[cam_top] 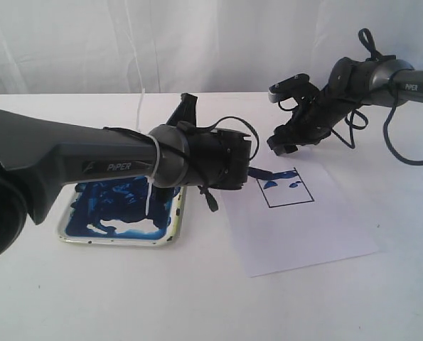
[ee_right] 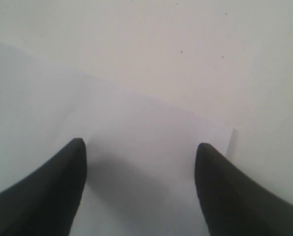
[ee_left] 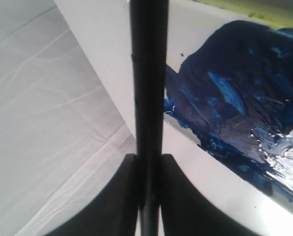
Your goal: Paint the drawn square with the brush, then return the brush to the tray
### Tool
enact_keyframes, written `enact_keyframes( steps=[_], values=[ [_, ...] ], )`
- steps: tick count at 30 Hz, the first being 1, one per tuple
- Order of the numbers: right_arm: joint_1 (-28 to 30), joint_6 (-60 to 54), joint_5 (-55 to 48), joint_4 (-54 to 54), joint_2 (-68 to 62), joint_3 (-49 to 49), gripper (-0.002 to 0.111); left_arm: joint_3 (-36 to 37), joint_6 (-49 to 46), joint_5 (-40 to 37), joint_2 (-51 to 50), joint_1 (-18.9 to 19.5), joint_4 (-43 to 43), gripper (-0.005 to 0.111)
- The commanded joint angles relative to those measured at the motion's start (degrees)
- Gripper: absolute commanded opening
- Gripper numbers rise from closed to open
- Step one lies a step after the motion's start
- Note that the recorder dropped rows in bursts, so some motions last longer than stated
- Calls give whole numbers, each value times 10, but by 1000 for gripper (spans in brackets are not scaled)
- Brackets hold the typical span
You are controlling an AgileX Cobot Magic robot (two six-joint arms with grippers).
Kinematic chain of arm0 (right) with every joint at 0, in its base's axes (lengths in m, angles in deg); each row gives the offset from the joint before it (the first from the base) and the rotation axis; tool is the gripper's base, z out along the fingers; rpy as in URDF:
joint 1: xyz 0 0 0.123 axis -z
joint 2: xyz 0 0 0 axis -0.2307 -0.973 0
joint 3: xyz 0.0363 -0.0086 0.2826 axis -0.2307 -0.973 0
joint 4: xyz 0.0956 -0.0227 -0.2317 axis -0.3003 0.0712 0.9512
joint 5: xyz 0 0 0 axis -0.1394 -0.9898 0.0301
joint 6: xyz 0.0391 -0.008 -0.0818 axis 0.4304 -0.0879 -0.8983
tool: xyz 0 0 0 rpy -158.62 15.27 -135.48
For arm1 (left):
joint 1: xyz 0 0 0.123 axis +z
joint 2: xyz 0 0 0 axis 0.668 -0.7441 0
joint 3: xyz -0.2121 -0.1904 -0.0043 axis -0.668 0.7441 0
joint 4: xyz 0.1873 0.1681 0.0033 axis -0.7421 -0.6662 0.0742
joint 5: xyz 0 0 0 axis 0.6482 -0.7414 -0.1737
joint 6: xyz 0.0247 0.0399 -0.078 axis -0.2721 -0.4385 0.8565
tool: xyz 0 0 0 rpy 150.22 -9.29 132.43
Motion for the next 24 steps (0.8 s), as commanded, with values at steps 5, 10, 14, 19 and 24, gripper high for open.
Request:
enact_keyframes(
  steps=[5,10,14,19,24],
  values=[
    [0,-9,-30,41,-25,-12,60,2,-9,-19,1,0,16,0],
    [0,-9,-33,41,-25,-12,60,2,-9,-27,1,7,20,0],
    [0,-9,-33,41,-25,-12,60,2,-7,-27,1,14,22,0],
    [0,-9,-33,41,-25,-12,60,2,-1,-22,1,16,22,0],
    [0,-9,-33,41,-25,-12,60,2,-11,-19,1,9,31,0]
  ],
)
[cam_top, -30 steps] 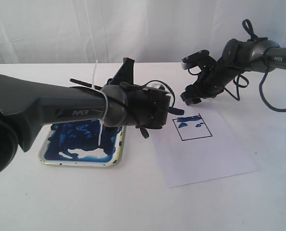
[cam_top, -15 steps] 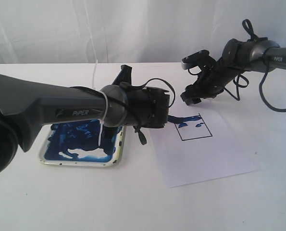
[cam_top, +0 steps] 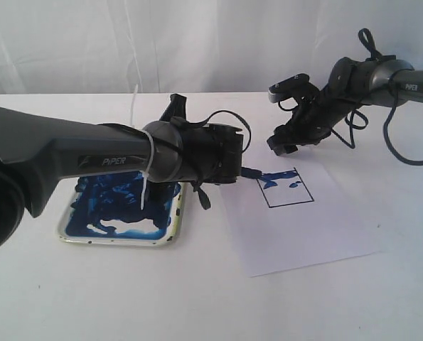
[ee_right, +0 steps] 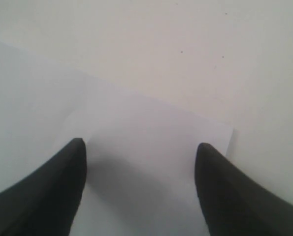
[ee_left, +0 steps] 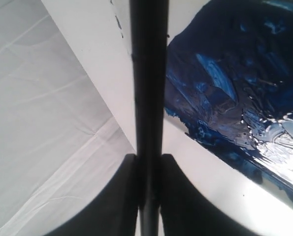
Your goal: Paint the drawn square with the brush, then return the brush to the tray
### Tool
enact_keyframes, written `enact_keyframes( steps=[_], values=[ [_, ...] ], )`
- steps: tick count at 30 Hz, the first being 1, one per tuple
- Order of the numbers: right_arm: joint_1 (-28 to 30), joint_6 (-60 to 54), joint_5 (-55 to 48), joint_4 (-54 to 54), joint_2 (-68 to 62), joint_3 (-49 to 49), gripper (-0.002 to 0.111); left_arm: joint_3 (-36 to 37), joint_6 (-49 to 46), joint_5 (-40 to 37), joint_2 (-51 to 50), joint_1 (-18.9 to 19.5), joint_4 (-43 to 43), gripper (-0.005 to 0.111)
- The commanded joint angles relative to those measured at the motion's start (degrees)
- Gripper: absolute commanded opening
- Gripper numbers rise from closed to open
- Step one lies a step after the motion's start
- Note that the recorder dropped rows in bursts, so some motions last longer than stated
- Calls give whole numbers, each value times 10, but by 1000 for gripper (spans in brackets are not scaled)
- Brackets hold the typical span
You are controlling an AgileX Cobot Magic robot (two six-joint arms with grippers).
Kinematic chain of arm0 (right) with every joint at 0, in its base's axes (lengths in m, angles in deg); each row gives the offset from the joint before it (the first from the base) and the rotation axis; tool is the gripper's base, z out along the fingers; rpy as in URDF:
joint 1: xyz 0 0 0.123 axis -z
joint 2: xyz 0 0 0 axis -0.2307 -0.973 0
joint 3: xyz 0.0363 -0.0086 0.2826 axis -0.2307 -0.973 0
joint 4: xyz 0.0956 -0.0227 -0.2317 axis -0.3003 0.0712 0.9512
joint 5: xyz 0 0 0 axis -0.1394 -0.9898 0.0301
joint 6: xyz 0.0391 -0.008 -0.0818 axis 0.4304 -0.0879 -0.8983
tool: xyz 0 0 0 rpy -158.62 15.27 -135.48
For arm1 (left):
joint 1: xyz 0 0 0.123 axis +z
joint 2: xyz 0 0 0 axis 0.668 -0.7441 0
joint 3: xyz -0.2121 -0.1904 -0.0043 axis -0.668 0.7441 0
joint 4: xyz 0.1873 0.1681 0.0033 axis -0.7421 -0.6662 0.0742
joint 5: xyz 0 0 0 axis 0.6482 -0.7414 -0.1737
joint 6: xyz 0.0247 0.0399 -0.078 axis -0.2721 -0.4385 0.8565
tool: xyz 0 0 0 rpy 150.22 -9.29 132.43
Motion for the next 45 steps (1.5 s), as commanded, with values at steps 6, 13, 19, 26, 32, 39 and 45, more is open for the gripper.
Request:
enact_keyframes(
  steps=[6,13,19,26,32,39,45],
  values=[
    [0,-9,-33,41,-25,-12,60,2,-25,-30,1,-19,28,0],
    [0,-9,-31,41,-25,-12,60,2,-11,-36,1,-42,27,0],
    [0,-9,-31,41,-25,-12,60,2,59,-61,2,-59,-69,0],
    [0,-9,-31,41,-25,-12,60,2,10,26,1,-63,16,0],
    [0,-9,-31,41,-25,-12,60,2,8,29,1,-63,27,0],
    [0,-9,-31,41,-25,-12,60,2,7,28,1,-63,51,0],
    [0,-9,-31,41,-25,-12,60,2,0,30,1,-65,105,0]
  ],
)
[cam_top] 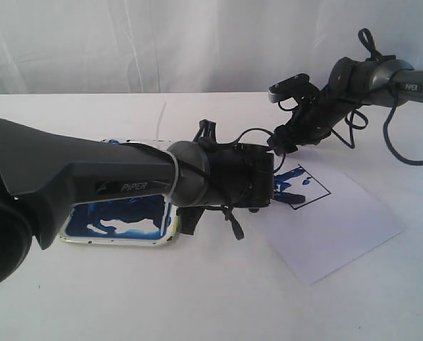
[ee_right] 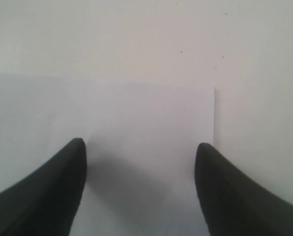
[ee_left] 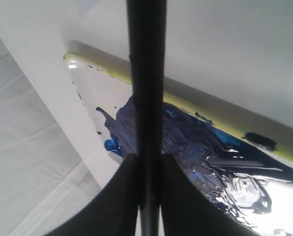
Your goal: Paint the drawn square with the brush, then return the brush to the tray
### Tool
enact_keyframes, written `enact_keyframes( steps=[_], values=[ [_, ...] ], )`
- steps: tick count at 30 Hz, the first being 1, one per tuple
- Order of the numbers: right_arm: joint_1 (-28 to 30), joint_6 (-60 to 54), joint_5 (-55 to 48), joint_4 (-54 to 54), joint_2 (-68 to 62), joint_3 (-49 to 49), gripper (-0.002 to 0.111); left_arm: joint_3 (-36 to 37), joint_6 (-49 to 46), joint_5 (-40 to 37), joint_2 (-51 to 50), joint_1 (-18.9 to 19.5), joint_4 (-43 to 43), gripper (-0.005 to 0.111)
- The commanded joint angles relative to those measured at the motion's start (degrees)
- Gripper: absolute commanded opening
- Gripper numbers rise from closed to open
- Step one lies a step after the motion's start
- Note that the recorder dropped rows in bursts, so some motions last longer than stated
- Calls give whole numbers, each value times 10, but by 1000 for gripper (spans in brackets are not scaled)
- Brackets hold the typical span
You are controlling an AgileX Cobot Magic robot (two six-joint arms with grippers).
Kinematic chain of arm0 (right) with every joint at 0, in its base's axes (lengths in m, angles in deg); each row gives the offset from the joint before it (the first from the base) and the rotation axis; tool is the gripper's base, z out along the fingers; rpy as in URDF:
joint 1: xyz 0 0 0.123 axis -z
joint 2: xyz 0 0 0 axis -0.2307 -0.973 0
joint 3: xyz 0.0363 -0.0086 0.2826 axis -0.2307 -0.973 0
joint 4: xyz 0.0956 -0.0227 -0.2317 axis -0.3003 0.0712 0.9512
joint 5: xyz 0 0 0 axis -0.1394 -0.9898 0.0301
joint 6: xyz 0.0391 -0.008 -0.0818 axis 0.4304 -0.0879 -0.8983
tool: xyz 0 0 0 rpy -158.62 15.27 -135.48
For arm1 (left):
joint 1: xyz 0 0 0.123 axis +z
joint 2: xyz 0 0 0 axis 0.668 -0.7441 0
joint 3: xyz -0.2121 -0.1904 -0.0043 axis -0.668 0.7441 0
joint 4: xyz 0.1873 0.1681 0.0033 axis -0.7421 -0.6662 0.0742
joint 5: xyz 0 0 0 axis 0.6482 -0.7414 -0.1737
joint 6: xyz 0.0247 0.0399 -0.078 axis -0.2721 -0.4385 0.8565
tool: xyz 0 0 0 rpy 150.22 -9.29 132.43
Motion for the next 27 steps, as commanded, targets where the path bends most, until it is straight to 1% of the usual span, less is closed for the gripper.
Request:
enact_keyframes(
  steps=[1,8,11,15,19,27],
  values=[
    [0,-9,-31,41,-25,-12,60,2,-4,-4,1,-4,12,0],
    [0,-9,-32,41,-25,-12,60,2,38,-2,1,29,7,0],
    [0,-9,-32,41,-25,-12,60,2,38,9,1,36,7,0],
    [0,-9,-34,41,-25,-12,60,2,36,11,1,33,15,0],
    [0,-9,-34,41,-25,-12,60,2,4,7,1,26,43,0],
    [0,-9,-32,41,-25,-12,60,2,-6,1,1,3,40,0]
  ],
)
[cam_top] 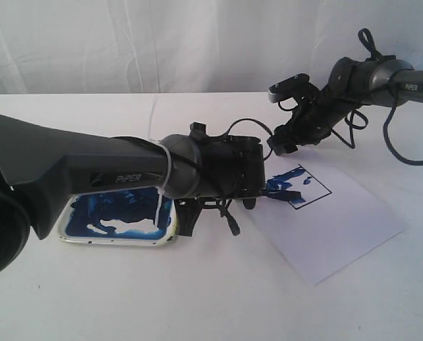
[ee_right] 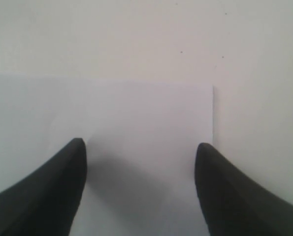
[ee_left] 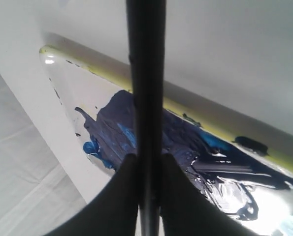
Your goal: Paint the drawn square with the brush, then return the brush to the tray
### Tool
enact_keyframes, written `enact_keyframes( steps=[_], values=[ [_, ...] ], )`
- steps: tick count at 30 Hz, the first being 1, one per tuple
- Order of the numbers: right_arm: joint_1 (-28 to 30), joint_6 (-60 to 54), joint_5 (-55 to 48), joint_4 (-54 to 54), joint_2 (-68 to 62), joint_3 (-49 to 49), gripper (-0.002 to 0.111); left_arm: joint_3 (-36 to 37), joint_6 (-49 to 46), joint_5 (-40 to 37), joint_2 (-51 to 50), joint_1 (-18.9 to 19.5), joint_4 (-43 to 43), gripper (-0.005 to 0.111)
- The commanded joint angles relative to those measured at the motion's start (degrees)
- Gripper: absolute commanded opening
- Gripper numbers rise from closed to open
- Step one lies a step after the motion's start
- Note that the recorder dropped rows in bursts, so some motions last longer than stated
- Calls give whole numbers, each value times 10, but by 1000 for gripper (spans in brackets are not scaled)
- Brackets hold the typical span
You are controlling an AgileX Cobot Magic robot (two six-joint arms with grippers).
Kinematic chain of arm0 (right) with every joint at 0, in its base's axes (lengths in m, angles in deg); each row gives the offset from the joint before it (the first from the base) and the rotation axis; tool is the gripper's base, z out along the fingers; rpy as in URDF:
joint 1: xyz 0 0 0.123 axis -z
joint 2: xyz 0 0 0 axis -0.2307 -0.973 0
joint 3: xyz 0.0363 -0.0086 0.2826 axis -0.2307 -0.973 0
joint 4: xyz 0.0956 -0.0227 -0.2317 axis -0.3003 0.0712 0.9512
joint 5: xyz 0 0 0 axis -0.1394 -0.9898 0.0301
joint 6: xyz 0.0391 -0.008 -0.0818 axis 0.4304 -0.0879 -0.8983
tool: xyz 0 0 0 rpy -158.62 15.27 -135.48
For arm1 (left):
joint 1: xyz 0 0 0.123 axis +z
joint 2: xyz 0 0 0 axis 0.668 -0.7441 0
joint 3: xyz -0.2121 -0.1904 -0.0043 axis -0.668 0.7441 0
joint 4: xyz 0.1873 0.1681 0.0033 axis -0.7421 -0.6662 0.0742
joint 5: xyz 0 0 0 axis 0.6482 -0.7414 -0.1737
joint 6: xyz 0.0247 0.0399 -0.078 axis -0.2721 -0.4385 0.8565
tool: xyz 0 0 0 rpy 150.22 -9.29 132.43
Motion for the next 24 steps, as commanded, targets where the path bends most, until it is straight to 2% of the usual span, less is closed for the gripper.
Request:
enact_keyframes(
  steps=[1,7,15,24],
  values=[
    [0,-9,-32,41,-25,-12,60,2,-7,-10,1,-15,-1,0],
    [0,-9,-32,41,-25,-12,60,2,-8,-20,1,-15,-26,0],
    [0,-9,-32,41,-25,-12,60,2,0,-47,1,-15,-134,0],
    [0,-9,-34,41,-25,-12,60,2,-18,-49,1,-15,-171,0]
  ],
)
